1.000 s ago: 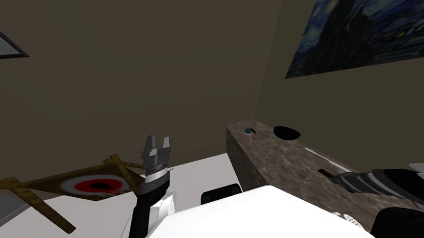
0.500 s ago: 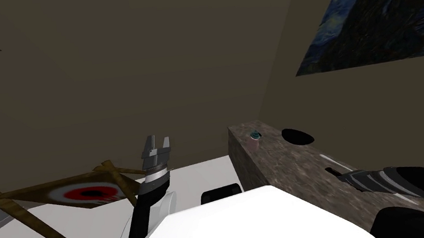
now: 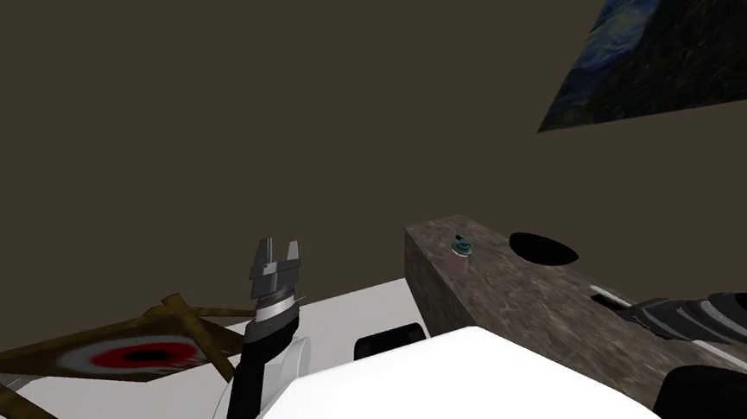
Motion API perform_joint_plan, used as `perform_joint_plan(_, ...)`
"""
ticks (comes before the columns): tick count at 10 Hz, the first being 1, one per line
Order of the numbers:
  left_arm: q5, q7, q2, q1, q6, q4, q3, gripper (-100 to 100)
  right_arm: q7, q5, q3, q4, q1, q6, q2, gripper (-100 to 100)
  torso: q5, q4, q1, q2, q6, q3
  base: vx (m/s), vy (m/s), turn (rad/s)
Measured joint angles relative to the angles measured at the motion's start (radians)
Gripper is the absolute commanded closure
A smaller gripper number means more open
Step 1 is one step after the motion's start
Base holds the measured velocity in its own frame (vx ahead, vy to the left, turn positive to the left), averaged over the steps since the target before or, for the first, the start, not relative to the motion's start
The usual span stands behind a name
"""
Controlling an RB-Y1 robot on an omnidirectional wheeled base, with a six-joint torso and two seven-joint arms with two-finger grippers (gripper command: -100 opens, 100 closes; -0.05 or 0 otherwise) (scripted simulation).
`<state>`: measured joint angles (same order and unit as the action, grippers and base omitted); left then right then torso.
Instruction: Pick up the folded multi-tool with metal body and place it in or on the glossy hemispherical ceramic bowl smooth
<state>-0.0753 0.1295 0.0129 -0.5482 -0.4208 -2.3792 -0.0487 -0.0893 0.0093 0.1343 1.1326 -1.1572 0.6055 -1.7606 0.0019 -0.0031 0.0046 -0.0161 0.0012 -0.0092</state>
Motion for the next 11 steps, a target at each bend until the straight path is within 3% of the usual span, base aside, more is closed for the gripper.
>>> perform_joint_plan(1, 0.0, 0.0, 0.0, 0.0, 0.0, 0.0, 0.0, 0, 0.016, 0.036, 0.011, -0.03, 0.03, 0.017, 0.008, 100, 0.0, -0.001, 0.0, -0.002, -0.001, -0.001, 0.107, 0.015, 0.014)
perform_joint_plan(3, 0.0, 0.0, 0.0, 0.0, 0.0, 0.0, 0.0, 0, 0.02, 0.049, -0.019, -0.061, 0.001, 0.037, 0.01, 100, 0.0, 0.0, 0.0, 0.003, 0.0, 0.002, 0.072, 0.015, 0.002)
perform_joint_plan(6, 0.0, 0.0, 0.0, 0.0, 0.0, 0.0, 0.0, 0, 0.042, 0.122, -0.004, -0.141, 0.05, 0.084, 0.038, 100, -0.001, 0.001, -0.001, 0.005, 0.001, 0.003, 0.1, 0.009, 0.002)
perform_joint_plan(7, 0.0, 0.0, 0.0, 0.0, 0.0, 0.0, 0.0, 0, 0.044, 0.136, -0.024, -0.171, 0.032, 0.108, 0.042, 100, 0.0, 0.0, 0.0, 0.003, 0.001, 0.002, 0.108, 0.013, -0.004)
perform_joint_plan(8, 0.0, 0.0, 0.0, 0.0, 0.0, 0.0, 0.0, 0, 0.051, 0.156, -0.016, -0.195, 0.051, 0.121, 0.047, 100, -0.001, 0.0, 0.0, 0.003, 0.0, 0.002, 0.103, 0.001, 0.015)
perform_joint_plan(10, 0.0, 0.0, 0.0, 0.0, 0.0, 0.0, 0.0, 0, 0.063, 0.193, -0.029, -0.244, 0.052, 0.15, 0.055, 100, 0.0, 0.0, -0.002, 0.003, 0.0, 0.001, 0.122, -0.012, 0.01)
perform_joint_plan(11, 0.0, 0.0, 0.0, 0.0, 0.0, 0.0, 0.0, 0, 0.072, 0.227, -0.022, -0.277, 0.077, 0.169, 0.069, 100, -0.001, 0.0, -0.002, 0.003, 0.001, 0.001, 0.134, 0.005, 0.014)
